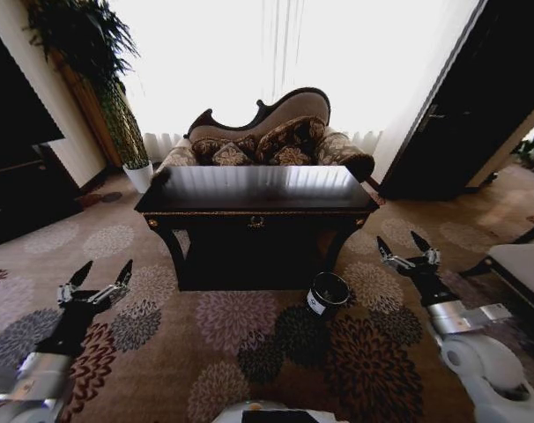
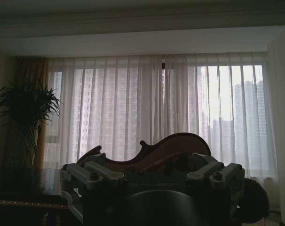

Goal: Move to the front of the table and place the trash on the table into the trash bin.

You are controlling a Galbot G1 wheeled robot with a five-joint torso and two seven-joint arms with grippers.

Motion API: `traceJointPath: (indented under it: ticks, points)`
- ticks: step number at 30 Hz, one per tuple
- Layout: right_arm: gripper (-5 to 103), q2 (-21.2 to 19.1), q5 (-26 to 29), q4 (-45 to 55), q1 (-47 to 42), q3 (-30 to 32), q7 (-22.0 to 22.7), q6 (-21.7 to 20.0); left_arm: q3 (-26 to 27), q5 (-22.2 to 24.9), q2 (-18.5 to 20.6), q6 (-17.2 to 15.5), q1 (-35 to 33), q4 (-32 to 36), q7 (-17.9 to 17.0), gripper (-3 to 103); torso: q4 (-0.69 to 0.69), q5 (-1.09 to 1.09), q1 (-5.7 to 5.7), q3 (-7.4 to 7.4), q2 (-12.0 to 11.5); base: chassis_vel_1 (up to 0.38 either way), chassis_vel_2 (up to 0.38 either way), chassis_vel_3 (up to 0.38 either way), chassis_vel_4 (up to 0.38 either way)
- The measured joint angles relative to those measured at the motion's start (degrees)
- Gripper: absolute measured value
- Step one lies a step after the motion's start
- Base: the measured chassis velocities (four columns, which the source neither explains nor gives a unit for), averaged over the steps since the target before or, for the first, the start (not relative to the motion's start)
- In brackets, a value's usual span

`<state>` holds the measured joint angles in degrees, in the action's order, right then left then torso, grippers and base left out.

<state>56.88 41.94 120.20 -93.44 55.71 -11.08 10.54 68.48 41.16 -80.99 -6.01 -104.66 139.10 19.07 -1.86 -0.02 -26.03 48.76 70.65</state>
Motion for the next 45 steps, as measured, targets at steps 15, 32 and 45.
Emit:
traceJointPath:
  ticks: [15, 32, 45]
  points:
    - [100, 0.1, -0.27, -0.09, 0.07, -0.02, -0.49, 0.03, -0.35, -0.18, 0.0, 0.0, 0.22, -0.35, 0.16, 100, 0.0, 0.0, 0.01, 0.0, 0.0, 0.189, -0.19, -0.191, 0.195]
    - [100, 0.36, -0.2, -0.68, -0.08, -0.04, -0.7, 1.25, -0.95, -0.9, -0.41, 0.07, 0.23, -0.3, 0.41, 100, -0.01, 0.01, 0.13, -0.06, 0.08, 0.232, -0.223, -0.222, 0.227]
    - [100, 0.69, 0.05, -0.7, -0.55, 0.28, -1.16, 1.65, -1.48, -1.34, -0.64, 0.15, 0.35, -0.23, 0.48, 100, 0.0, 0.0, 0.08, -0.03, 0.03, -0.018, 0.023, 0.024, -0.024]
